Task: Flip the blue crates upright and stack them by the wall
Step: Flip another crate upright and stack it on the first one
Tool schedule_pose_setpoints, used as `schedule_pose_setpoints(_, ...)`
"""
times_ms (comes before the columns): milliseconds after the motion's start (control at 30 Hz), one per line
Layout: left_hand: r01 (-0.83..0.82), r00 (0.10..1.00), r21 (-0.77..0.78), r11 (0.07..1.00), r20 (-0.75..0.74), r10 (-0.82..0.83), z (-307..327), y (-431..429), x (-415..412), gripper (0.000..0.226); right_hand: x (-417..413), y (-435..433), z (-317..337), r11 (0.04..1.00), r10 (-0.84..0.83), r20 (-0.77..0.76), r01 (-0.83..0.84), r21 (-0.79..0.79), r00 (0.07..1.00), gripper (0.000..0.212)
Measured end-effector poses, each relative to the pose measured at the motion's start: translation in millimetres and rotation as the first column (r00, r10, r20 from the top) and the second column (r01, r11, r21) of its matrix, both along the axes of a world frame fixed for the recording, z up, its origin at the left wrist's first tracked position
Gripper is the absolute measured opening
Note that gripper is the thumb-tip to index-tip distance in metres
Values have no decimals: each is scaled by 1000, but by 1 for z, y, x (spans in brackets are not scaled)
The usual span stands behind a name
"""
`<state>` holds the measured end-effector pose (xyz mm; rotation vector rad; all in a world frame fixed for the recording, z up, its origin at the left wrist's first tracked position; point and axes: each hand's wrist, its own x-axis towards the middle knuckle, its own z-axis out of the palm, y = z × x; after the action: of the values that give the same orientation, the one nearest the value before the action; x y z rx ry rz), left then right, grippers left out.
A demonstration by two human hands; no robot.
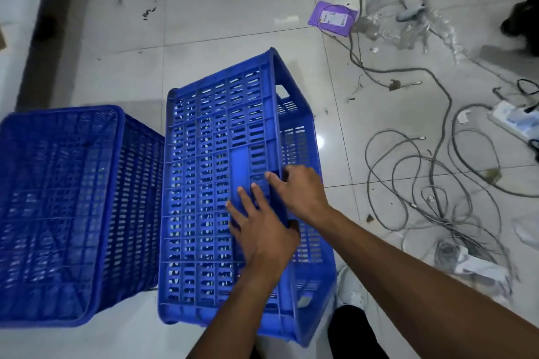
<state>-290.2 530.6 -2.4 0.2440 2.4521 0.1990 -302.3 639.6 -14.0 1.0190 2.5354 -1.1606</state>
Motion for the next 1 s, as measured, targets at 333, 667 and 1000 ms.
schedule_pose_setpoints(333, -176, 974, 89, 980, -130, 187, 10, -83, -58, 81, -11, -68, 4, 969, 165, 17, -160, -187, 986, 67)
schedule_pose_setpoints(667, -238, 949, 110, 965, -184, 255, -1, -178, -123, 28, 47, -54, -74, 970, 241, 433, -227, -84, 868, 53)
schedule_pose_setpoints(1000, -426, 864, 359, 831, -110, 491, -3, -171, -121, 42, 63, -17, -84, 927, 299, 421, -365, 83, 856, 59)
